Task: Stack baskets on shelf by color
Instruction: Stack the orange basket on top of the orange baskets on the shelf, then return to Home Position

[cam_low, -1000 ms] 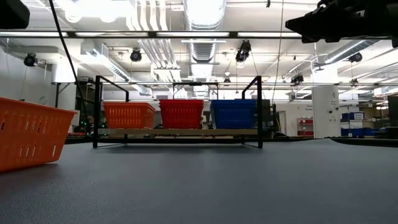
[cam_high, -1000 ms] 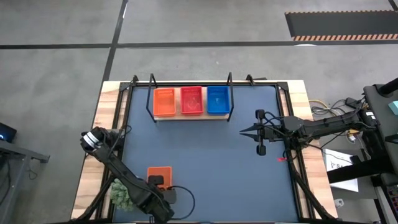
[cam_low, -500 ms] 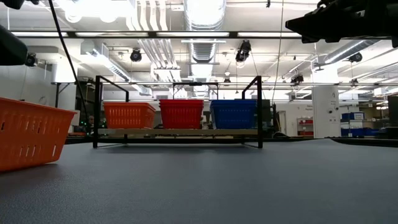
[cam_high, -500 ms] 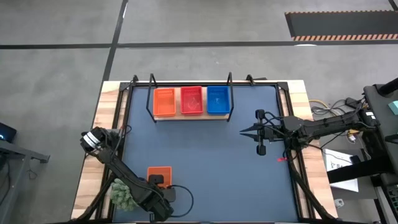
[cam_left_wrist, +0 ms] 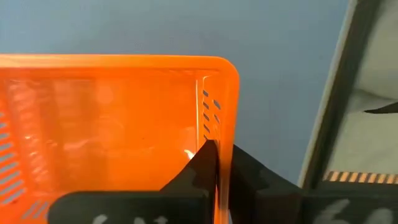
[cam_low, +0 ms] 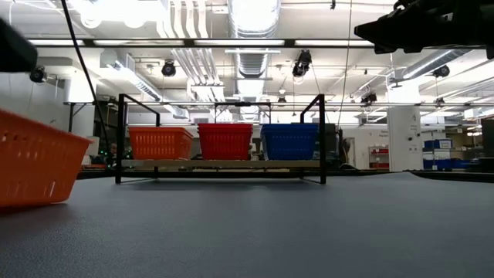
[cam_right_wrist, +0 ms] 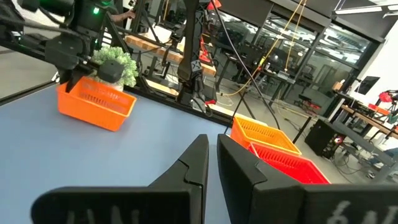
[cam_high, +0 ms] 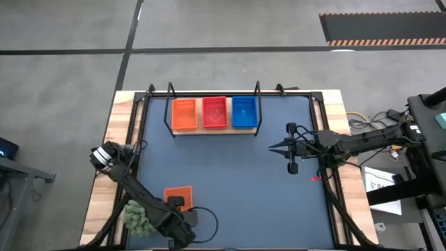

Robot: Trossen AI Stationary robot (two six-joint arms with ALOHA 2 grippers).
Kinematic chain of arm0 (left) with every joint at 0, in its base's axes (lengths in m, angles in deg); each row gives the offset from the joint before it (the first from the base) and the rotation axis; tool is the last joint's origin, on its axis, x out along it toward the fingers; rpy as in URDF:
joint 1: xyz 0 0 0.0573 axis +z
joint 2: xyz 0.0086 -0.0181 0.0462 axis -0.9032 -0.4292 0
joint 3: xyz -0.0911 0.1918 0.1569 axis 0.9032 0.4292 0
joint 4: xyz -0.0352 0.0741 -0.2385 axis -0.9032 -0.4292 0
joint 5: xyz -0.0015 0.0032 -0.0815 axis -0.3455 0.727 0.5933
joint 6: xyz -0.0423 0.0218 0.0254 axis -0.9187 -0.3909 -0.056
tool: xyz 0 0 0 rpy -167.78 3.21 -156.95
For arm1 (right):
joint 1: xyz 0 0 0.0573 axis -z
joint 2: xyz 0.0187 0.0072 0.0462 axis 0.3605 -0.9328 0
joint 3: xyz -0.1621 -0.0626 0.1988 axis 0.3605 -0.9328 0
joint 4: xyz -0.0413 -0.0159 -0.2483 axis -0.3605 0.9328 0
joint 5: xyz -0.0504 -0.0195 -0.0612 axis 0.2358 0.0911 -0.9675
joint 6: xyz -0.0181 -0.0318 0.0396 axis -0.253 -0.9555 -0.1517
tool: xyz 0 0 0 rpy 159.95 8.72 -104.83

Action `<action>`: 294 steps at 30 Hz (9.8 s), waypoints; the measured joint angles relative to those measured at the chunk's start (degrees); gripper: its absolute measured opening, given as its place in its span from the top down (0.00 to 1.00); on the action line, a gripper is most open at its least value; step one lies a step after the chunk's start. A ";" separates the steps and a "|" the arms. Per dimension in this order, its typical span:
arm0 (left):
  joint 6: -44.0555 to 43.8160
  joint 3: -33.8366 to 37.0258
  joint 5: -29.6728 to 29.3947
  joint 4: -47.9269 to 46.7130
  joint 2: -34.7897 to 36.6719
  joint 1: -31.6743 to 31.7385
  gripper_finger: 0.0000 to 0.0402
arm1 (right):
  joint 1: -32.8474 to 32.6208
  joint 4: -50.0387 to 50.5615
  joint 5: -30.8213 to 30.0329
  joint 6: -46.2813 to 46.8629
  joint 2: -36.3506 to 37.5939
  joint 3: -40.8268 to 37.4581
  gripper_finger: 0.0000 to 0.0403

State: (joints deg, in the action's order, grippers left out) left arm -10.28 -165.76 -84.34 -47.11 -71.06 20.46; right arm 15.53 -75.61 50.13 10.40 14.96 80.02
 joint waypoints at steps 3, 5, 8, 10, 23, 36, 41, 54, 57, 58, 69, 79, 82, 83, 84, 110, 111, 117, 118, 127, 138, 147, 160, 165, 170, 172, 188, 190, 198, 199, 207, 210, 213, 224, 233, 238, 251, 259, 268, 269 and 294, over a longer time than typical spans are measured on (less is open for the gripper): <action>1.68 -2.71 0.29 -1.64 0.03 1.55 1.00 | -0.01 0.00 0.00 0.00 0.00 0.00 0.93; 3.15 -4.52 -0.04 -3.01 0.04 2.87 1.00 | 0.00 0.01 0.00 0.00 0.00 0.00 0.93; 6.03 -7.46 -0.75 -6.34 0.04 4.80 1.00 | 0.01 0.13 0.00 0.00 0.00 0.00 0.93; 8.48 -9.69 -1.60 -9.13 0.04 6.06 1.00 | -0.01 0.24 0.00 0.00 0.00 0.00 0.93; 26.02 -21.38 -15.63 -32.79 0.47 13.45 1.00 | 0.01 0.26 0.00 0.00 0.00 -0.02 0.93; 46.72 -20.96 -27.18 -34.97 8.32 26.46 1.00 | 0.01 0.34 0.00 -0.02 0.00 -0.02 0.93; 53.02 -19.04 -27.76 -33.69 12.40 33.24 1.00 | 0.01 0.59 0.00 -0.04 0.00 -0.02 0.93; 67.32 -3.77 -23.55 -22.03 21.89 51.74 1.00 | 0.01 0.84 0.00 -0.55 0.00 -0.02 0.93; 68.80 -1.24 -22.03 -20.68 22.22 54.88 1.00 | 0.01 0.83 0.00 -0.59 0.00 -0.02 0.93; 69.39 -0.45 -21.57 -20.02 22.25 55.67 1.00 | 0.01 0.85 0.00 -0.61 0.00 -0.02 0.93; 71.68 4.29 -19.68 -17.81 22.01 61.09 1.00 | 0.01 1.14 0.00 -0.60 0.00 -0.02 0.93; 71.43 4.66 -16.90 -15.46 21.98 61.42 1.00 | 0.01 1.14 0.00 -0.50 0.00 -0.02 0.93; 70.38 4.75 -16.89 -15.70 21.96 61.53 1.00 | 0.01 1.15 0.00 -0.48 0.00 -0.02 0.93; 69.93 4.75 -16.87 -15.66 21.96 61.65 1.00 | 0.01 1.16 0.00 -0.48 0.00 -0.02 0.93; 69.58 4.75 -16.83 -15.68 21.96 61.70 1.00 | 0.01 1.14 0.00 -0.48 0.00 -0.02 0.93; 67.21 4.86 -16.85 -15.60 21.84 62.42 1.00 | 0.01 1.16 0.00 -0.20 0.00 -0.02 0.93; 67.21 4.86 -16.85 -15.61 21.79 62.42 1.00 | 0.01 1.16 -0.01 -0.21 0.00 -0.02 0.93; 67.52 4.86 -16.85 -15.60 21.79 62.42 1.00 | 0.01 1.18 0.00 -0.20 0.00 -0.02 0.93; 67.51 4.86 -16.85 -15.61 21.79 62.42 1.00 | 0.01 1.18 0.00 -0.20 0.00 -0.02 0.93; 67.50 4.88 -16.85 -15.62 21.79 62.42 1.00 | 0.01 1.18 0.00 -0.20 0.00 -0.02 0.93; 67.50 4.90 -16.85 -15.64 21.79 62.42 1.00 | -0.01 1.18 0.00 -0.20 0.00 -0.02 0.93; 68.31 4.90 -16.85 -15.64 21.79 62.44 1.00 | -0.01 1.20 0.00 -0.20 0.00 -0.02 0.93; 67.88 4.90 -16.87 -15.63 21.79 62.43 0.81 | -0.01 1.20 0.00 -0.20 0.00 -0.02 0.93; 67.00 4.90 -16.87 -15.64 21.79 62.45 0.76 | 0.00 1.20 0.00 -0.20 0.00 -0.02 0.93; 66.98 4.90 -16.87 -15.64 21.81 62.42 0.75 | 0.01 1.20 0.00 -0.21 0.00 -0.02 0.93; 66.98 4.90 -16.86 -15.64 21.81 62.42 0.75 | 0.01 1.20 0.00 -0.20 0.00 -0.02 0.93; 65.10 4.53 -12.98 -12.96 21.81 61.29 0.75 | -0.01 1.20 0.00 -0.46 0.00 -0.02 0.93; 63.56 4.53 -12.13 -10.20 21.79 60.54 0.75 | 0.00 1.20 0.00 -0.44 0.00 -0.02 0.93; 60.94 4.61 -11.76 6.44 21.70 56.83 0.76 | 0.01 1.26 0.00 -0.46 0.00 -0.02 0.93; 60.86 4.61 -11.78 8.49 21.41 56.58 0.76 | 0.01 1.25 0.00 -0.48 0.01 -0.02 0.93; 57.94 4.75 -11.32 16.66 19.18 53.58 0.81 | -0.01 1.69 0.00 -0.46 0.00 -0.02 0.93; 57.75 4.86 -11.37 16.96 17.99 51.70 0.84 | 0.01 2.10 0.00 -0.48 0.02 -0.02 0.93; 57.75 4.90 -11.32 17.17 17.24 48.84 0.87 | 0.01 2.70 0.00 -0.59 0.02 -0.02 0.93; 57.67 10.54 -9.17 22.34 19.84 36.54 0.99 | -0.01 2.42 0.51 -2.30 1.16 -0.04 0.93; 54.87 27.31 -9.27 40.38 33.35 34.47 1.00 | -0.01 -0.54 1.56 -4.27 8.07 -5.01 0.93; 54.81 38.75 -11.66 50.33 44.77 34.75 1.00 | -0.01 -0.65 1.53 -5.43 12.68 -7.48 0.93; 51.42 58.77 -19.16 56.80 72.42 34.75 1.00 | -0.01 4.57 1.51 -7.76 23.00 -9.33 0.93; 51.48 67.18 -21.09 61.88 81.69 34.75 1.00 | -0.01 4.48 0.60 -10.04 28.47 -11.72 0.93; 55.23 73.72 -20.64 66.33 90.56 34.75 1.00 | -0.01 3.82 0.02 -13.13 33.84 -14.29 0.93; 55.36 74.36 -20.39 66.31 91.82 34.75 1.00 | 0.00 3.79 0.39 -13.20 33.81 -14.29 0.93; 58.98 78.88 -13.46 72.67 103.74 34.73 1.00 | 0.01 2.82 1.52 18.97 32.63 -14.36 0.93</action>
State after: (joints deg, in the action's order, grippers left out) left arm 48.70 -86.88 -97.80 25.56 32.68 55.19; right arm 15.55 -72.80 51.65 29.37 47.59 65.66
